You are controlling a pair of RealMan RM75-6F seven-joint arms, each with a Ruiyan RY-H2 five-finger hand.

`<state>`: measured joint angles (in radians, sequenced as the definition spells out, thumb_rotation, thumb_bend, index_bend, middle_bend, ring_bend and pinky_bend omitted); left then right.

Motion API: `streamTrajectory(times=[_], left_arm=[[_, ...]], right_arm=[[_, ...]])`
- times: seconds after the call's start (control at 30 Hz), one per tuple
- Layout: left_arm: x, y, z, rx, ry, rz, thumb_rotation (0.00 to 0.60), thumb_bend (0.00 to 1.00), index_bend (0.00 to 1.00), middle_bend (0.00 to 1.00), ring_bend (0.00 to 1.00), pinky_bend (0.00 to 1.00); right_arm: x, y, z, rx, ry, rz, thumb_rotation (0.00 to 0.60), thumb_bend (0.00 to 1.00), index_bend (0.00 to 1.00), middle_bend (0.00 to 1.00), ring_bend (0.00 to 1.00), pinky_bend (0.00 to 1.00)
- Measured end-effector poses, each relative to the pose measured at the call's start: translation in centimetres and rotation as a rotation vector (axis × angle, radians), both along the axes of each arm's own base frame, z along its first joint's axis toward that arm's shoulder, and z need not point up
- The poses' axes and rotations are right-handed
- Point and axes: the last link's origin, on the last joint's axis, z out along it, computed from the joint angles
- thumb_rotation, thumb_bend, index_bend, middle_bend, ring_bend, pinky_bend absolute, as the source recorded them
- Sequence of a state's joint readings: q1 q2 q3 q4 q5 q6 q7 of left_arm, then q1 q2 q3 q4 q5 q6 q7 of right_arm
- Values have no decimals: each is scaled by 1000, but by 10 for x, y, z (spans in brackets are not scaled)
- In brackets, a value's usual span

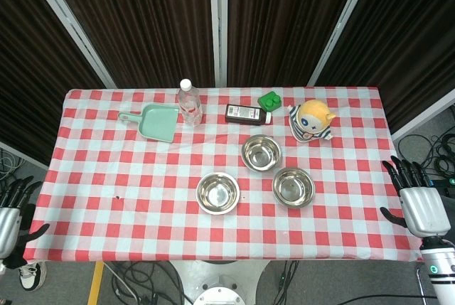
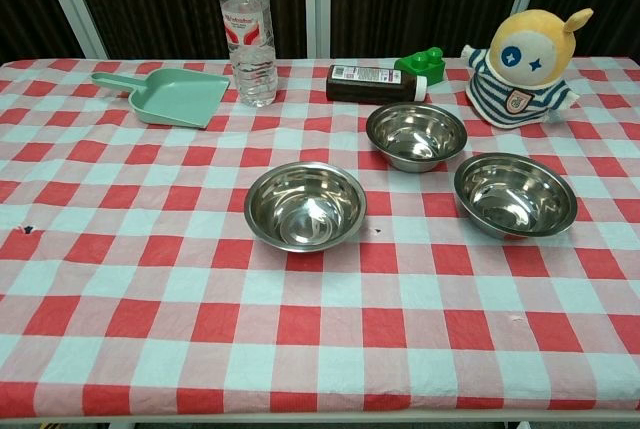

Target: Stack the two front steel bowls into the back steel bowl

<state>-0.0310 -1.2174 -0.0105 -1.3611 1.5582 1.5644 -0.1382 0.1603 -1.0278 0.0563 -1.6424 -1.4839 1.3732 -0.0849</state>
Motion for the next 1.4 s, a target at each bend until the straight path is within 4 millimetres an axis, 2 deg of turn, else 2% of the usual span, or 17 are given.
streamTrajectory(times=[0.23,0.67,0.77,0.83,1.03,1.13,1.4], left_arm=[[30,28,-16,6,-1,8,600,136,201,203,118,210],[32,36,-19,11,-23,-6,600,136,201,203,118,210],[34,36,-22,4,-30,-13,600,136,201,203,118,210],[34,36,-23,1,-30,-15,600,136,201,203,118,211],[34,34,-25,-5,-24,-20,600,136,202,203,118,210],[33,33,-25,-3,-19,-13,600,136,202,203,118,211],[25,29,-20,16,-6,14,600,150,202,203,118,210]], right_arm=[[2,0,1,2,1,10,600,101,0,2,0,0],[12,-3,-9,28,20,53,600,103,0,45,1,7],[15,-5,-14,48,42,78,600,124,18,113,68,129],[17,-9,-19,66,64,98,600,142,49,163,160,248],[23,-23,-39,145,130,137,600,199,120,284,461,498],[30,-30,-54,193,163,164,600,208,169,307,523,557],[44,-32,-93,302,217,214,600,224,250,323,533,569]])
